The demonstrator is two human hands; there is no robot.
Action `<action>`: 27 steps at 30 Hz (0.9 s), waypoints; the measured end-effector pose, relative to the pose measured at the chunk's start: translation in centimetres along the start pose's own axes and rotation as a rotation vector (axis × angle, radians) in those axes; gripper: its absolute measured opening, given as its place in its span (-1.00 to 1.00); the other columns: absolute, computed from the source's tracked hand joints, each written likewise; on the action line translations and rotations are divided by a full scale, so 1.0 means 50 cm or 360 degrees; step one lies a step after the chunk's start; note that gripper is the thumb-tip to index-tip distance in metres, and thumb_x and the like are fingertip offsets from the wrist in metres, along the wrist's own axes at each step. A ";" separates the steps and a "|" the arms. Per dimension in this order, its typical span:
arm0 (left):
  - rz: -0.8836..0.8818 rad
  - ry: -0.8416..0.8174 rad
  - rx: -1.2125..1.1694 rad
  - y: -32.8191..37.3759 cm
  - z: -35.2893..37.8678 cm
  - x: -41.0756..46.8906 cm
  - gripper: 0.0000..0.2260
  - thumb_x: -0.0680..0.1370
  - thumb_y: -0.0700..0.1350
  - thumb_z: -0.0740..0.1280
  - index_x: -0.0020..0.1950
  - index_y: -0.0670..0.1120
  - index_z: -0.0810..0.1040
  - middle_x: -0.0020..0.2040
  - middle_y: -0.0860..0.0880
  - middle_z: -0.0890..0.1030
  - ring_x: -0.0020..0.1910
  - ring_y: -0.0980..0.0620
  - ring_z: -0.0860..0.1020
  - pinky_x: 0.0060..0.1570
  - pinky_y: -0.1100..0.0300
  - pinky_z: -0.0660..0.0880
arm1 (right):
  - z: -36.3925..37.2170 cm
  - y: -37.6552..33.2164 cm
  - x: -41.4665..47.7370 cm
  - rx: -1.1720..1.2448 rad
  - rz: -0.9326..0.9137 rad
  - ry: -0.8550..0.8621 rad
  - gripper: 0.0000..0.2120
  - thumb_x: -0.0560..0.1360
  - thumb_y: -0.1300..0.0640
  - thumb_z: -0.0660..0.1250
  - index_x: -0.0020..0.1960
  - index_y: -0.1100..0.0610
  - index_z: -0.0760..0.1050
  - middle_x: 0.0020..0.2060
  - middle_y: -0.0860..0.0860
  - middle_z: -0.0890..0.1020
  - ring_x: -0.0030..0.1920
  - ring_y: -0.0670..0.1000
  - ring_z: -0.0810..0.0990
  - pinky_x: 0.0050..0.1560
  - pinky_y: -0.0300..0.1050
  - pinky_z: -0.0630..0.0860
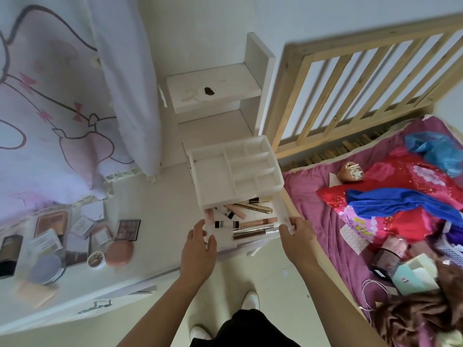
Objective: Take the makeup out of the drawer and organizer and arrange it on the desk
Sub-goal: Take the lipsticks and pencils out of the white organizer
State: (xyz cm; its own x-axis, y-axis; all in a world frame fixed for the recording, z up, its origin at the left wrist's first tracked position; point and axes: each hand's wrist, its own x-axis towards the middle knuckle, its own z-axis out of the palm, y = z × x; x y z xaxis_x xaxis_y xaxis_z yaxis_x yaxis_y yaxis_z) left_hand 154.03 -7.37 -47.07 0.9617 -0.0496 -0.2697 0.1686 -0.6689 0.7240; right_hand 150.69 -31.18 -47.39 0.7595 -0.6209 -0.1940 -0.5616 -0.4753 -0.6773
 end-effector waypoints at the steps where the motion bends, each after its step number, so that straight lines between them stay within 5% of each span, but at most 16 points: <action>1: 0.0003 -0.0011 -0.0009 -0.002 0.000 0.002 -0.57 0.62 -0.08 0.21 0.49 -0.03 0.27 0.21 -0.05 0.50 -0.13 0.08 0.55 -0.05 0.13 0.47 | 0.001 0.001 -0.002 -0.0006 -0.0010 -0.0003 -0.72 0.53 0.10 0.33 0.23 0.12 0.51 0.15 0.09 0.52 0.03 0.04 0.48 0.13 -0.03 0.44; 6: 0.0013 -0.0046 -0.0046 -0.005 -0.010 0.014 -0.58 0.60 -0.09 0.26 0.46 -0.03 0.31 0.14 -0.02 0.50 -0.15 0.16 0.55 -0.08 0.18 0.46 | 0.004 -0.034 -0.008 -0.0369 -0.0750 0.0257 -0.68 0.48 0.08 0.41 0.22 0.09 0.54 0.06 0.04 0.56 0.11 0.09 0.50 0.18 0.12 0.48; 10: 0.0001 -0.0072 -0.0050 -0.006 -0.013 0.017 -0.58 0.60 -0.08 0.26 0.46 -0.03 0.31 0.14 -0.01 0.51 -0.14 0.16 0.56 -0.16 0.25 0.47 | 0.029 -0.093 0.034 -0.0775 -0.0968 -0.0307 -0.48 0.50 -0.14 0.32 0.38 0.08 0.43 0.27 0.07 0.50 0.30 0.14 0.45 0.32 0.06 0.39; 13: -0.0016 -0.0073 -0.0044 -0.004 -0.013 0.019 -0.57 0.60 -0.08 0.25 0.46 -0.01 0.30 0.16 -0.02 0.50 -0.13 0.12 0.57 -0.45 0.41 0.41 | 0.047 -0.127 0.064 -0.1026 -0.0927 -0.0665 -0.22 0.44 -0.38 0.27 0.51 0.02 0.24 0.41 0.07 0.37 0.44 0.13 0.30 0.44 0.05 0.23; 16: -0.0020 -0.0068 -0.0040 -0.004 -0.012 0.020 -0.56 0.61 -0.09 0.25 0.48 -0.03 0.28 0.18 -0.03 0.50 -0.13 0.11 0.57 -0.50 0.41 0.40 | 0.056 -0.134 0.072 -0.1191 -0.0952 -0.0771 -0.11 0.33 -0.48 0.32 0.50 -0.02 0.23 0.40 0.08 0.36 0.38 0.15 0.31 0.36 0.07 0.30; 22: -0.0037 -0.0076 -0.0041 0.004 -0.013 0.018 -0.54 0.61 -0.11 0.25 0.49 -0.03 0.25 0.18 -0.02 0.48 -0.15 0.11 0.57 -0.51 0.42 0.41 | 0.057 -0.137 0.097 -0.1133 -0.0890 -0.1025 -0.36 0.37 -0.40 0.39 0.20 0.07 0.46 0.03 0.05 0.55 -0.02 0.07 0.53 -0.09 -0.09 0.42; 27: -0.0028 -0.0075 0.0033 0.012 -0.029 0.020 -0.47 0.57 -0.10 0.31 0.51 -0.04 0.22 0.23 -0.03 0.46 -0.18 0.17 0.57 -0.28 0.36 0.44 | 0.060 -0.132 0.108 -0.1161 -0.1063 -0.1041 -0.54 0.55 -0.31 0.22 -0.02 0.11 0.42 -0.11 0.05 0.52 -0.12 0.11 0.54 -0.15 -0.09 0.39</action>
State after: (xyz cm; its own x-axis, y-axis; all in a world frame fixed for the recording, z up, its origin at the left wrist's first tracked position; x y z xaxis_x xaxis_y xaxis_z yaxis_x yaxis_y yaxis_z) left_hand 155.41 -6.71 -45.98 0.9473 -0.0719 -0.3123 0.1807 -0.6850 0.7058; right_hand 159.46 -29.51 -46.10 0.8779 0.2206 -0.4250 0.1161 -0.9591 -0.2582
